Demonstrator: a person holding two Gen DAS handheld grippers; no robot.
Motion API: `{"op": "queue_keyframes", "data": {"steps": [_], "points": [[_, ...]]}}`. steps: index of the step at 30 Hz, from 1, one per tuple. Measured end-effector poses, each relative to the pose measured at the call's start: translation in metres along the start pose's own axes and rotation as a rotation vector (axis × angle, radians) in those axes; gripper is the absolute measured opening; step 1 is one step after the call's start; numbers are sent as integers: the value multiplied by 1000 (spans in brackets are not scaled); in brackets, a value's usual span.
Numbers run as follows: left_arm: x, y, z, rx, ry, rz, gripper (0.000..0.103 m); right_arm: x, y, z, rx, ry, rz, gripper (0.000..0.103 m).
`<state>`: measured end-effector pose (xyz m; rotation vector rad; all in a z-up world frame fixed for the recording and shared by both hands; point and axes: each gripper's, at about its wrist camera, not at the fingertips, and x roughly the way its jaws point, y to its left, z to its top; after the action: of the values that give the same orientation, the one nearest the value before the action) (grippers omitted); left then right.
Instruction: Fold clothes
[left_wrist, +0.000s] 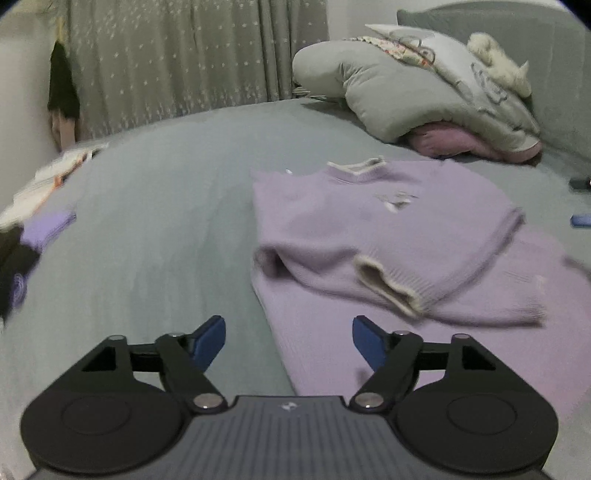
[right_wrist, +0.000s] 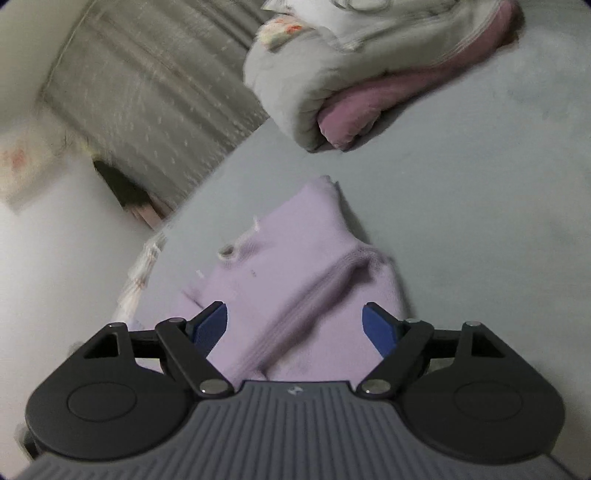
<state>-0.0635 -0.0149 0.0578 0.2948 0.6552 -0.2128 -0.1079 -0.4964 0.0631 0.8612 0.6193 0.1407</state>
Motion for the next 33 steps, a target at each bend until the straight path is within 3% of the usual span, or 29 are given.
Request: {"op": "queue_keyframes", "data": {"steps": [4,8,12,15,19,23,26,28,31,33], "points": [[50,0,5,155,10,76,77,46,-3,12,50,33,-18,81],[75,-6,4,210,17,53,77,76,1,8,57,67,-30,81],[100,-9,15,252,-29,131,80,87,13,6,-19,72,-67,82],[112,3,15,196,-36,138,93,88,15,4,-18,58,-74,82],[112,11,14,162,-55,136,94,92,14,4,-11,55,-71,82],[108,25,17,1,-35,95,88,93,6,5,-6,60,-80,82],[103,39,20,-137,0,56,87,85,-9,8,4,20,-168,77],[102,43,18,-181,21,43,87,79,-18,12,46,2,-143,77],[94,44,17,-184,26,53,87,72,-11,13,-19,-20,-191,76],[90,51,18,-234,28,32,87,64,-1,15,-119,-89,-313,76]]}}
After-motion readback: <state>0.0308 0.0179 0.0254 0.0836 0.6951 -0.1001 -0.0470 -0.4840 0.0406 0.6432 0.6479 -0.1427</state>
